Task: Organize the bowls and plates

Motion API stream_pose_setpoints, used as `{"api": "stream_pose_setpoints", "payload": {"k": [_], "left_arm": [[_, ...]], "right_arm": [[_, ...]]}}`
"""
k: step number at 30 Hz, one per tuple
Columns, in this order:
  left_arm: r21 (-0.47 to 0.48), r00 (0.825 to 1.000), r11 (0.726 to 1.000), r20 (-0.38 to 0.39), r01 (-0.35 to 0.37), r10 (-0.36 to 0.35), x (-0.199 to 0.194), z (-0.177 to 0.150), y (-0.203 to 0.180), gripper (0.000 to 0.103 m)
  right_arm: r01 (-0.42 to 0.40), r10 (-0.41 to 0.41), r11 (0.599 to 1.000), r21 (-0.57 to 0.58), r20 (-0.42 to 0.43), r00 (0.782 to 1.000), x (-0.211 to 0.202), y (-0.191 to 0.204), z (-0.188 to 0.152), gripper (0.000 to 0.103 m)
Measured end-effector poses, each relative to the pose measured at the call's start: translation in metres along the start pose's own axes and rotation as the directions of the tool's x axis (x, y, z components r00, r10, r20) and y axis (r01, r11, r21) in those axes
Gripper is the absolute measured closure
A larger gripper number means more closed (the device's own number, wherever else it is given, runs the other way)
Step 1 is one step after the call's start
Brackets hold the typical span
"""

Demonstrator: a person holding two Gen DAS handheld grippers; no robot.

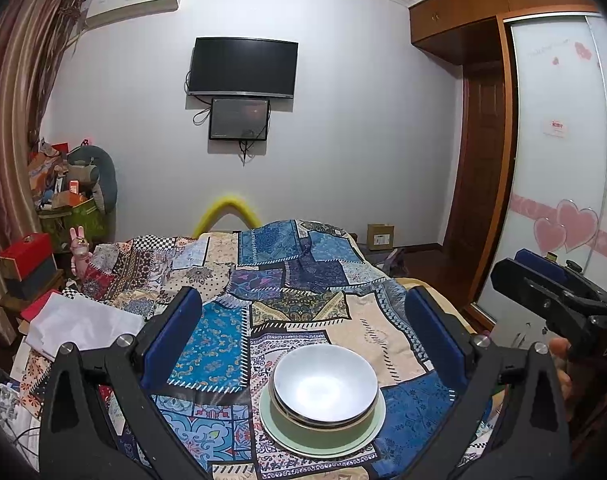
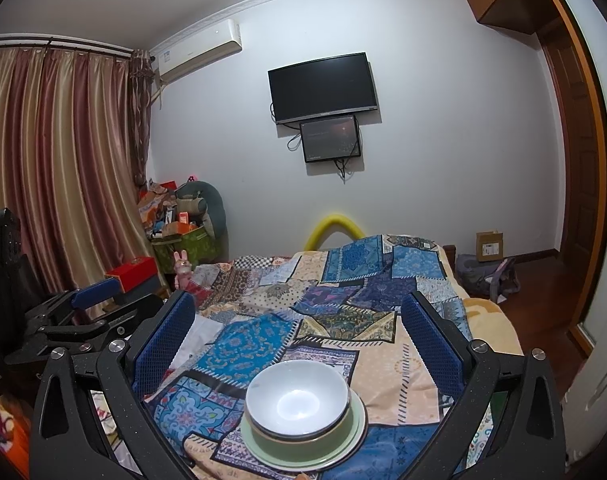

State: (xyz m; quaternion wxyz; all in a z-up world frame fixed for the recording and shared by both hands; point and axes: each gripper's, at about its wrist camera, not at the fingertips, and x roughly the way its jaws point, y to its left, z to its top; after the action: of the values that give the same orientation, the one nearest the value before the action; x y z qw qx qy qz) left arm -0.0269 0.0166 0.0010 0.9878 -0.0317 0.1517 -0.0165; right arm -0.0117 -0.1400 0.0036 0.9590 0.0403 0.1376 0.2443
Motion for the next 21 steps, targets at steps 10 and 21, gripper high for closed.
{"api": "stream_pose_setpoints", "payload": {"k": [10, 21], "left_arm": [[0.004, 1.000, 1.000, 0.003, 0.008, -0.008, -0.0024, -0.0005, -0.0026, 0.000], [0.008, 1.000, 1.000, -0.009, 0.018, -0.018, 0.0010, -0.0008, -0.0047, 0.000]], "right_arm": [[0.003, -0.003, 1.000, 0.004, -0.002, 1.000, 0.0006, -0.0012, -0.0006, 0.000], [0.006, -0.006, 1.000, 0.009, -0.015, 1.000, 0.0053, -0.0028, -0.0008, 0.000]]}}
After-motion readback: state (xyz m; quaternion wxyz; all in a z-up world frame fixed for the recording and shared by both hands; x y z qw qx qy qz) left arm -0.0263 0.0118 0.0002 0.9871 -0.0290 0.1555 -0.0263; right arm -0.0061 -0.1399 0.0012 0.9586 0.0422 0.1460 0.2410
